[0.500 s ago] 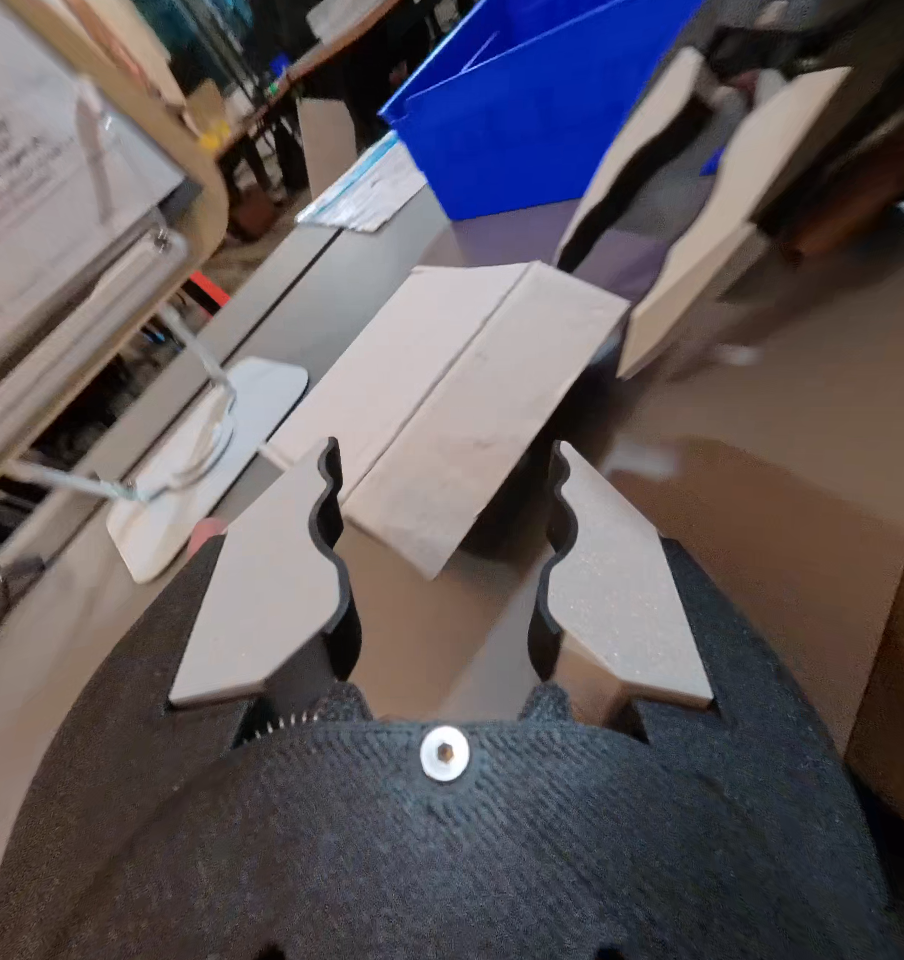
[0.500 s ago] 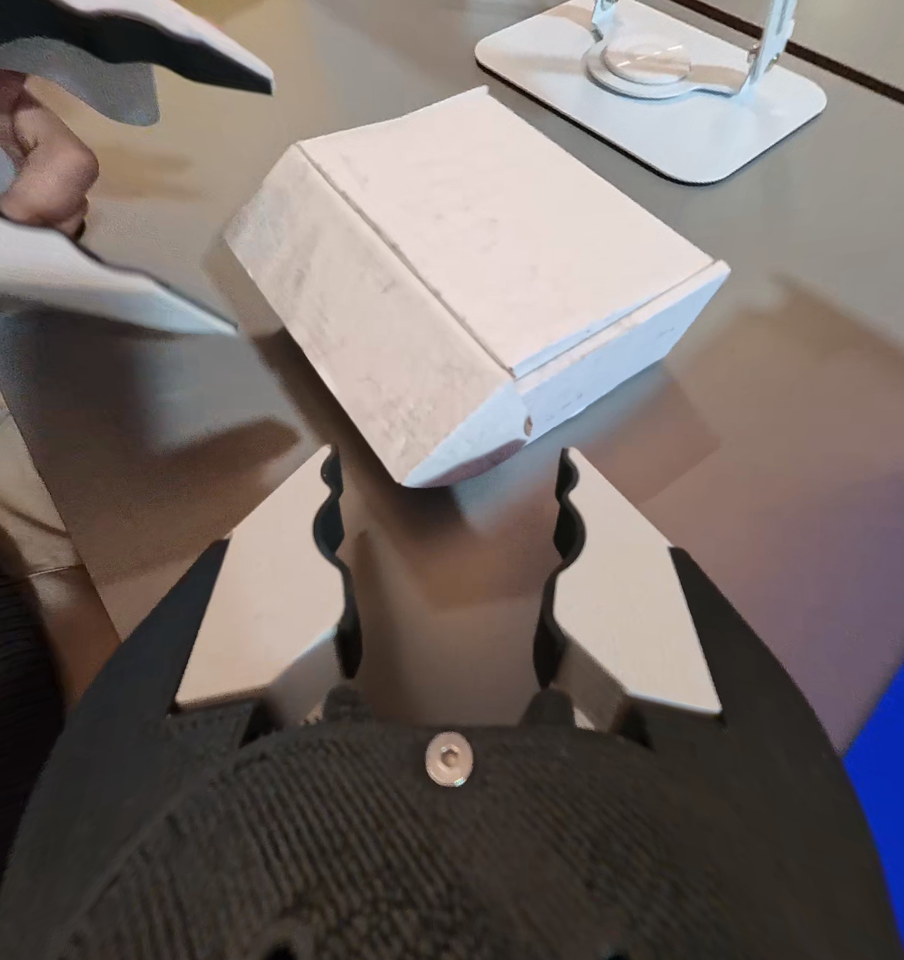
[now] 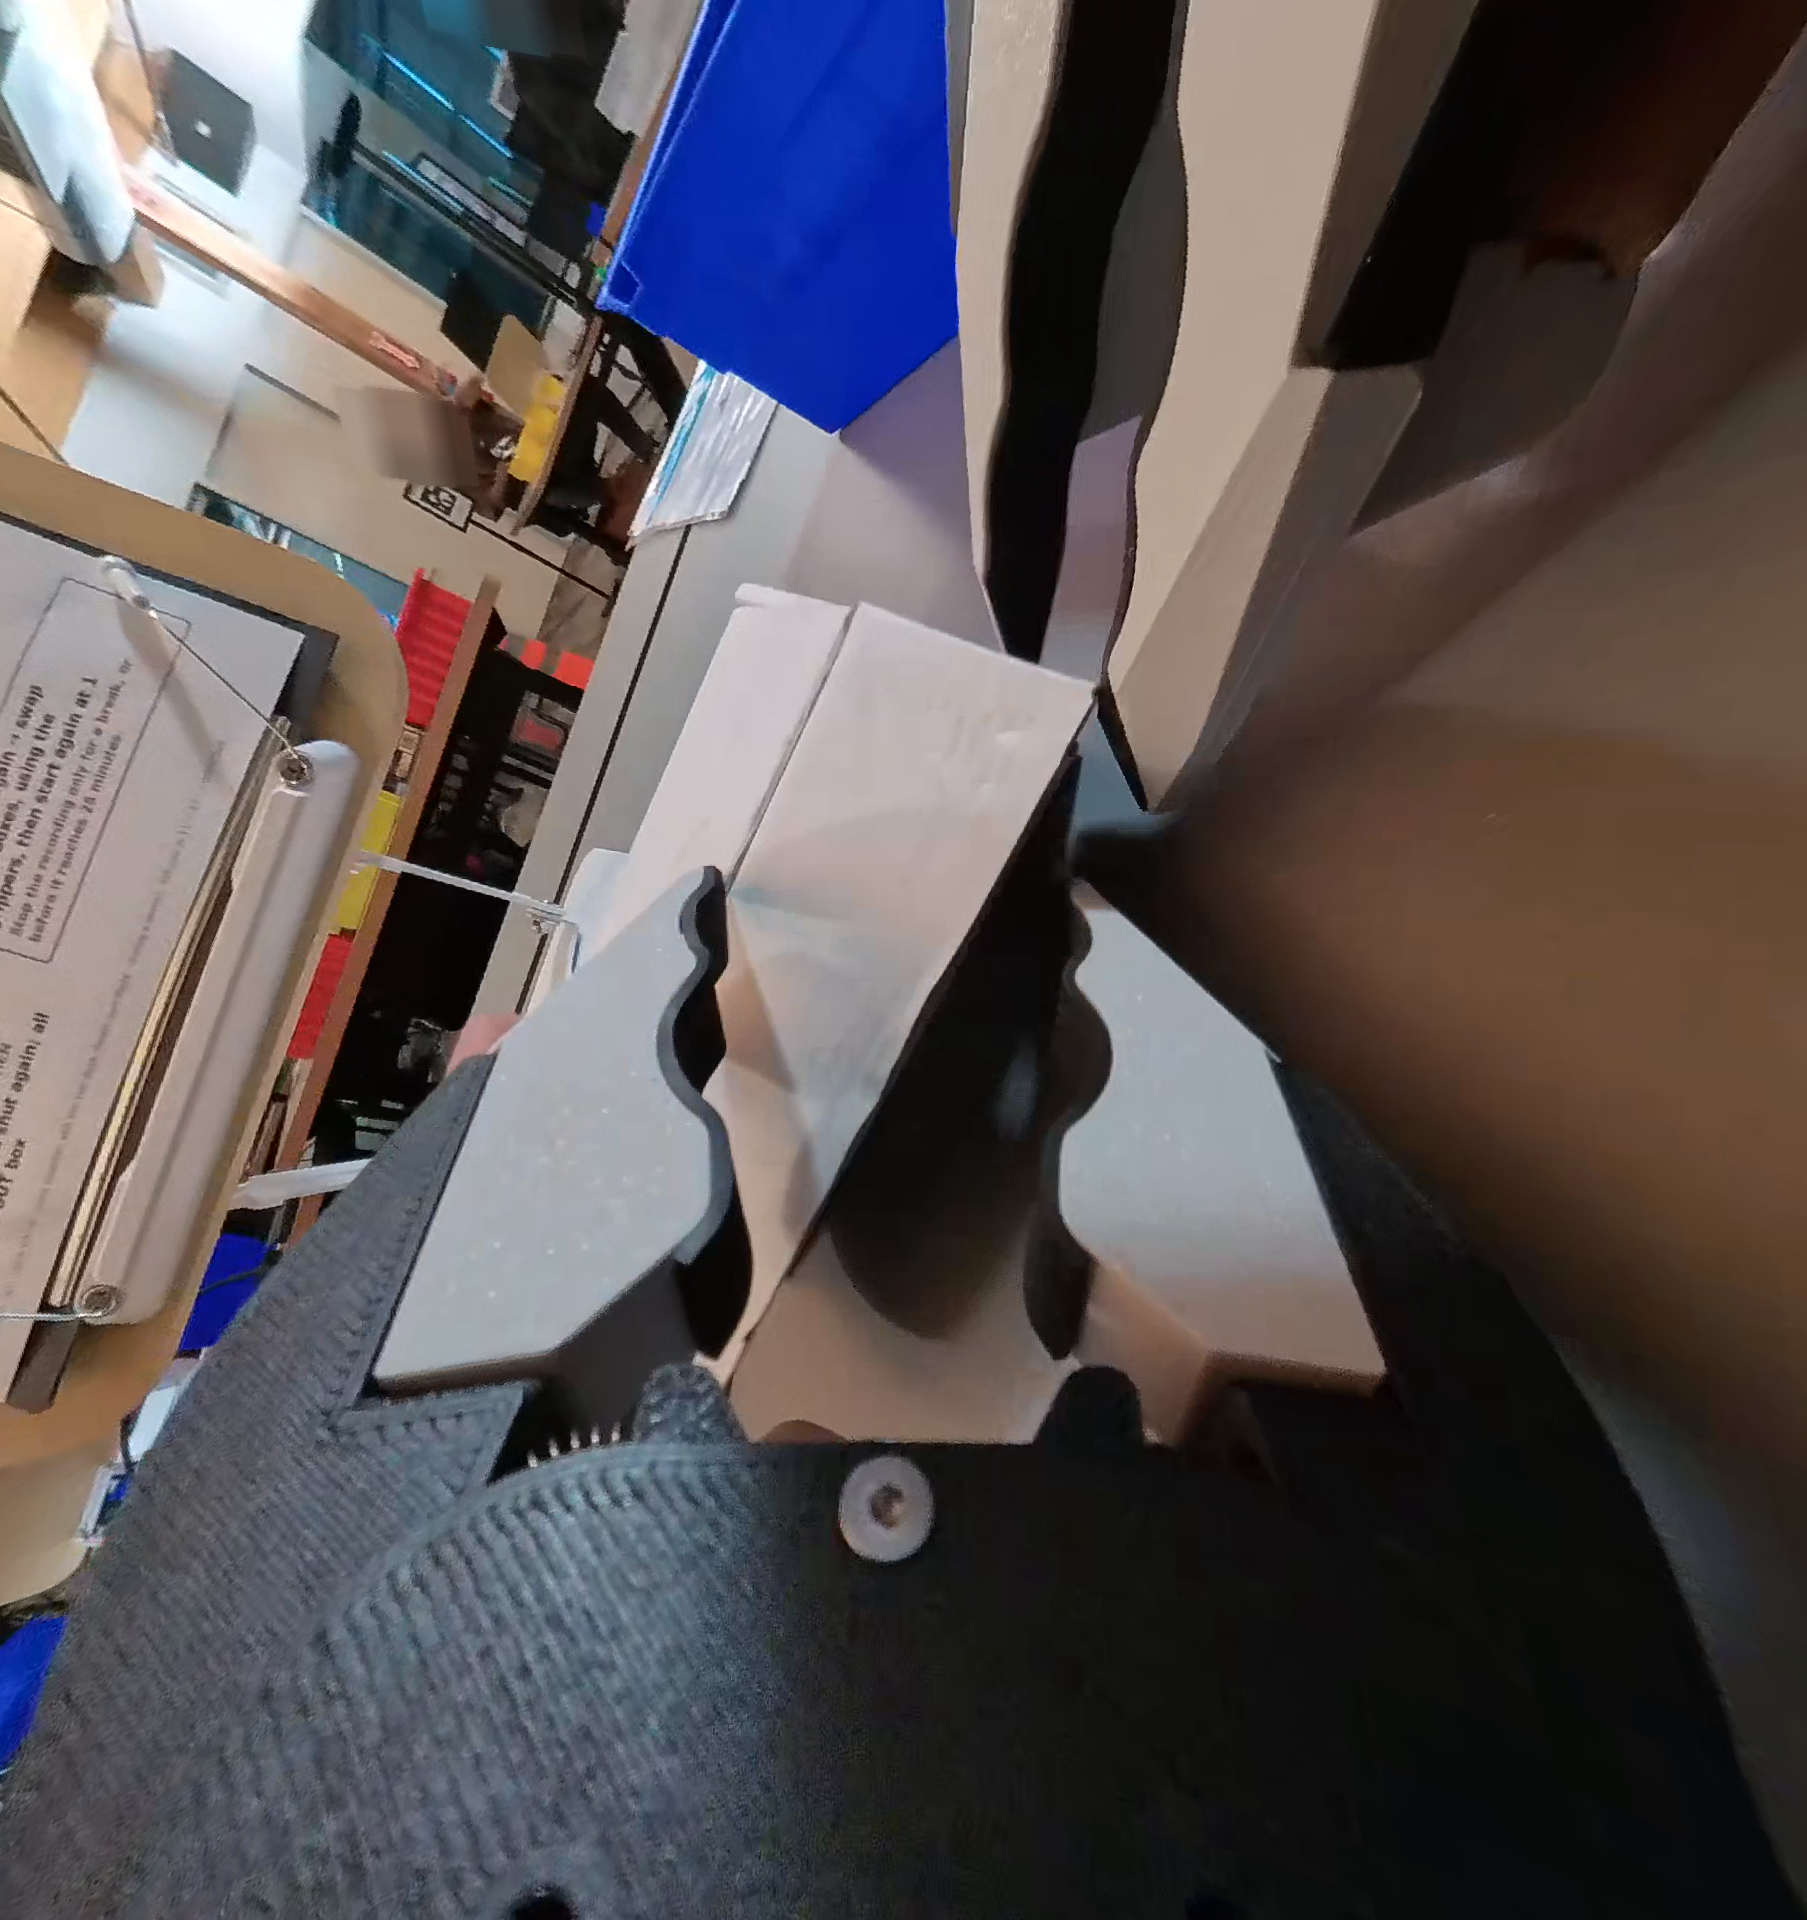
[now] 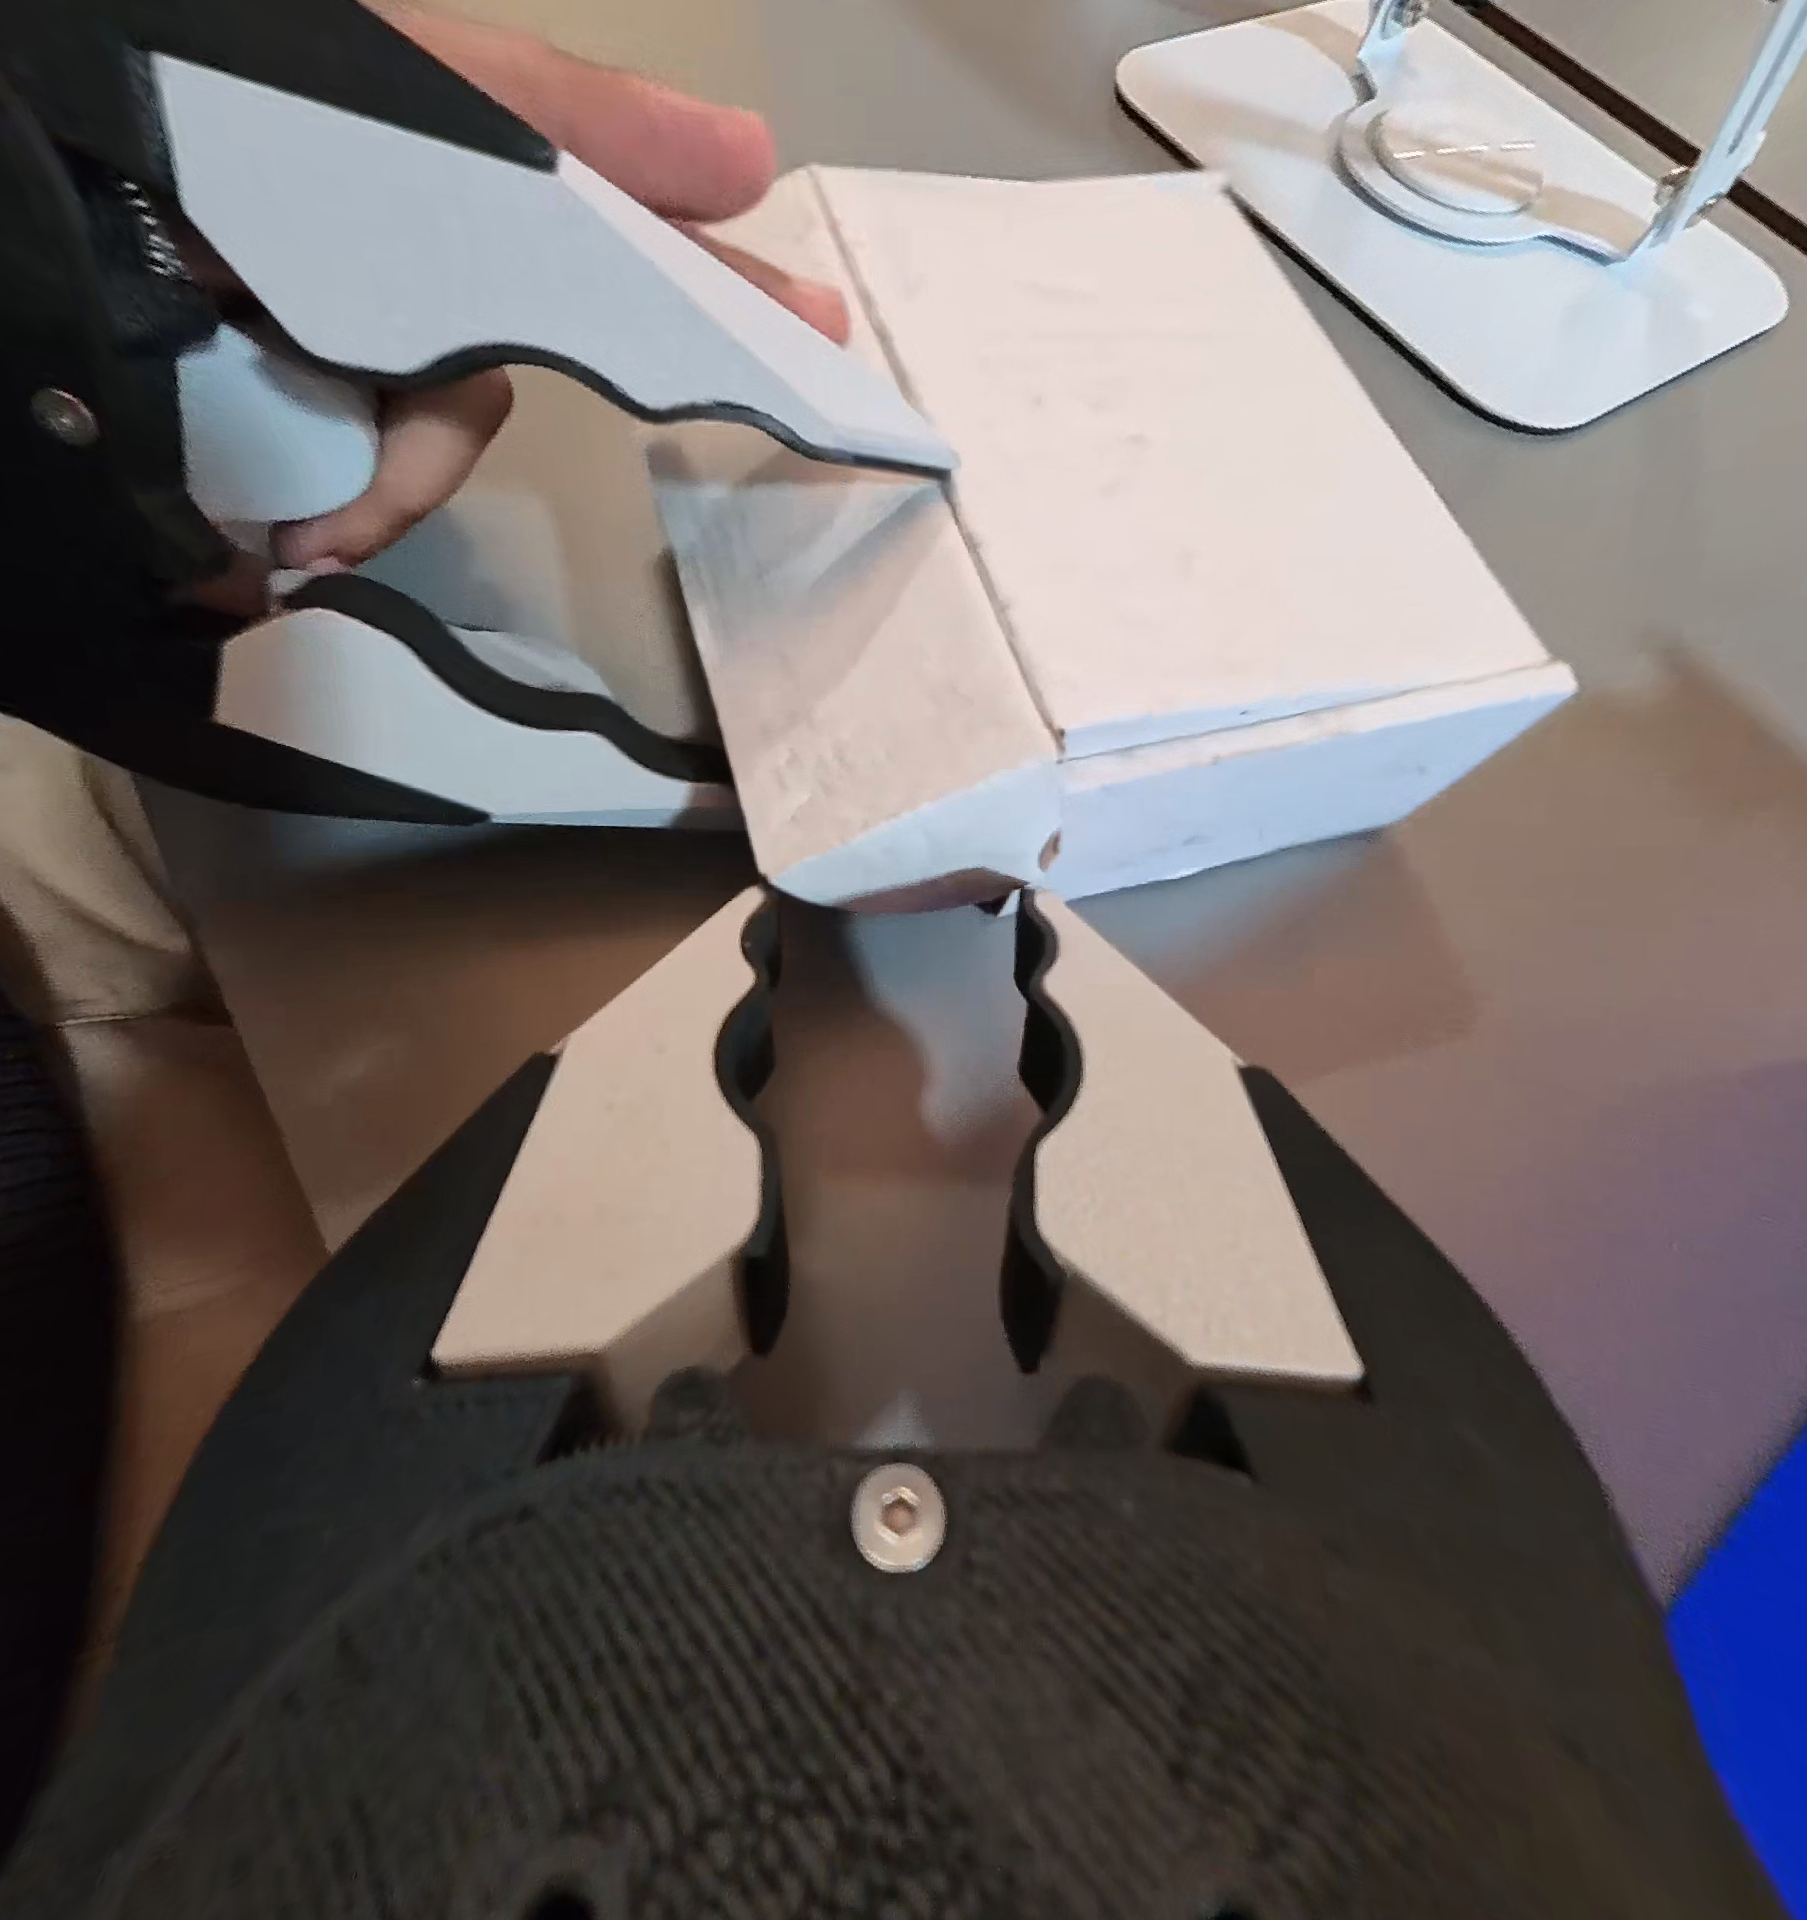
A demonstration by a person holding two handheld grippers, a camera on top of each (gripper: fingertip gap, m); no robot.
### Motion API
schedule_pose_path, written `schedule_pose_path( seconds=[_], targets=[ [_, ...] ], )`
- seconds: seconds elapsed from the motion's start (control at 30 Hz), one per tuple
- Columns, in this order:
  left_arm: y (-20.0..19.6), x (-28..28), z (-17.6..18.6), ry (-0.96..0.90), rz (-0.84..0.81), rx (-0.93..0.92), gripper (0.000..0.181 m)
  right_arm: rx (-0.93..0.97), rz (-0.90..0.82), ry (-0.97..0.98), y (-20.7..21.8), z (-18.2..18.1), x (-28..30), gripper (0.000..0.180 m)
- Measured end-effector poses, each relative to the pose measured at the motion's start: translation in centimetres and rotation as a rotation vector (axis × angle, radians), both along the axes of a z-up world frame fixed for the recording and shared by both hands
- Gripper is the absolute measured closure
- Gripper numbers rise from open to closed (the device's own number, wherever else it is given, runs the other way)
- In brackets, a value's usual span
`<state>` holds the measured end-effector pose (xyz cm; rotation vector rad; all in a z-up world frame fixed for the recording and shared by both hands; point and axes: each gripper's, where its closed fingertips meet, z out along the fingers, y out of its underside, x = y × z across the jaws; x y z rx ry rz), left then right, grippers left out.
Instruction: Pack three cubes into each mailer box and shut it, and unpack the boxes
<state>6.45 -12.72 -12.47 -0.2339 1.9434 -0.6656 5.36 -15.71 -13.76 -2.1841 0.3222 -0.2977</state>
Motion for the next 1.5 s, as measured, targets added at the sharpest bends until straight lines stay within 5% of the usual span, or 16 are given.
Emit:
schedule_pose_path(
  seconds=[0.13, 0.43, 0.63, 0.87, 1.03, 1.1, 1.33, 1.5],
  targets=[
    [0.3, -0.2, 0.4, 0.029, -0.009, -0.069, 0.129, 0.03, 0.066, 0.028, 1.1, 0.2, -1.4, 0.149],
    [4.5, -1.7, 0.8, 0.049, 0.174, -0.093, 0.113, 0.071, 0.102, 0.03, 2.8, 0.6, -2.4, 0.142],
    [3.8, -3.9, 1.0, 0.461, 0.306, -0.734, 0.119, 0.101, 0.119, 0.006, 4.6, 1.2, -2.5, 0.14],
    [4.6, -3.6, -0.7, 0.766, 0.395, -1.173, 0.125, 0.069, 0.118, -0.092, 6.0, 1.1, -2.0, 0.151],
    [4.4, -3.2, -0.7, 0.81, 0.369, -1.256, 0.128, 0.081, 0.112, -0.073, 6.0, 1.2, -1.7, 0.154],
    [4.3, -3.1, -0.8, 0.814, 0.373, -1.255, 0.146, 0.088, 0.119, -0.113, 5.6, 1.9, -1.5, 0.15],
    [4.6, -2.7, -0.7, 0.85, 0.367, -1.329, 0.159, 0.202, 0.021, -0.198, 4.1, 5.0, 1.2, 0.18],
    [4.6, -2.6, -0.7, 0.864, 0.361, -1.331, 0.16, 0.143, 0.061, -0.253, 5.2, 4.2, 1.5, 0.18]
  ],
)
